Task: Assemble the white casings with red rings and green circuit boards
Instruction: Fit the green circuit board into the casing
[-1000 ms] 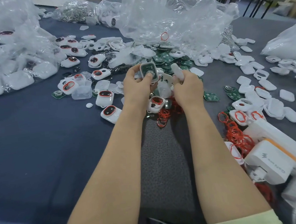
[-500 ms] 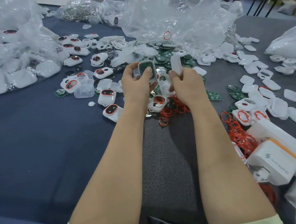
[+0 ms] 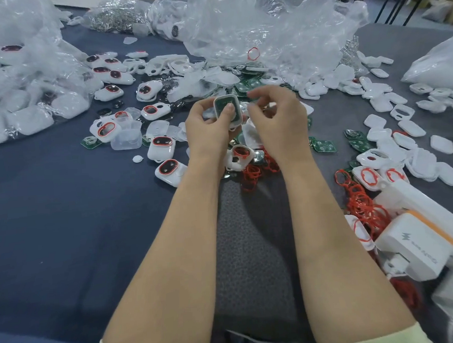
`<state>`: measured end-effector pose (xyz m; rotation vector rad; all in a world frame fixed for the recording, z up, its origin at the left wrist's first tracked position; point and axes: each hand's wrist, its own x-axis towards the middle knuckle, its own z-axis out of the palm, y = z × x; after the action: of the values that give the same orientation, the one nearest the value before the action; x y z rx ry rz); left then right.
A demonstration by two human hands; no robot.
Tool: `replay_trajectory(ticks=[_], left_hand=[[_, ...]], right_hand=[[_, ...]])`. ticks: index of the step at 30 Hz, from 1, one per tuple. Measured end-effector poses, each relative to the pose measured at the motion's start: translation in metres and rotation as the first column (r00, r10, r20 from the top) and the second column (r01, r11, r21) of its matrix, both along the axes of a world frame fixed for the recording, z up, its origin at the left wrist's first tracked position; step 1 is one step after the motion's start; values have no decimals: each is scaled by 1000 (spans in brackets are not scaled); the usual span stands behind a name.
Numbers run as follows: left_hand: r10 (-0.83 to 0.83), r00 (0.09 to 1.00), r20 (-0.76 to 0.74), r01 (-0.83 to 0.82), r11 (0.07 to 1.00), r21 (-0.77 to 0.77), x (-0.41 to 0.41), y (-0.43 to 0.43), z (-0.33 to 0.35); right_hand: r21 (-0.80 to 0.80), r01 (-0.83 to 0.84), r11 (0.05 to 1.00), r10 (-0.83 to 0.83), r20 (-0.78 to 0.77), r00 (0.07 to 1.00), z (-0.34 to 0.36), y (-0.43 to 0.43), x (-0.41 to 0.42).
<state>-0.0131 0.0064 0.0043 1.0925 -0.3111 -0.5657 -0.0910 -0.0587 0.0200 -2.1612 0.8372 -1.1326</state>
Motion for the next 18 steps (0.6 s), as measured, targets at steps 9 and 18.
replay_trajectory(ticks=[9,18], left_hand=[[3,999,-51,-1,1000,29,4,-5,1],[-18,1000,-20,19,999,34,5,-5,-4]], right_hand=[[1,-124,992,123,-115,986,-2,7,5],[20,-124,992,125,-127,984,-6,4,4]])
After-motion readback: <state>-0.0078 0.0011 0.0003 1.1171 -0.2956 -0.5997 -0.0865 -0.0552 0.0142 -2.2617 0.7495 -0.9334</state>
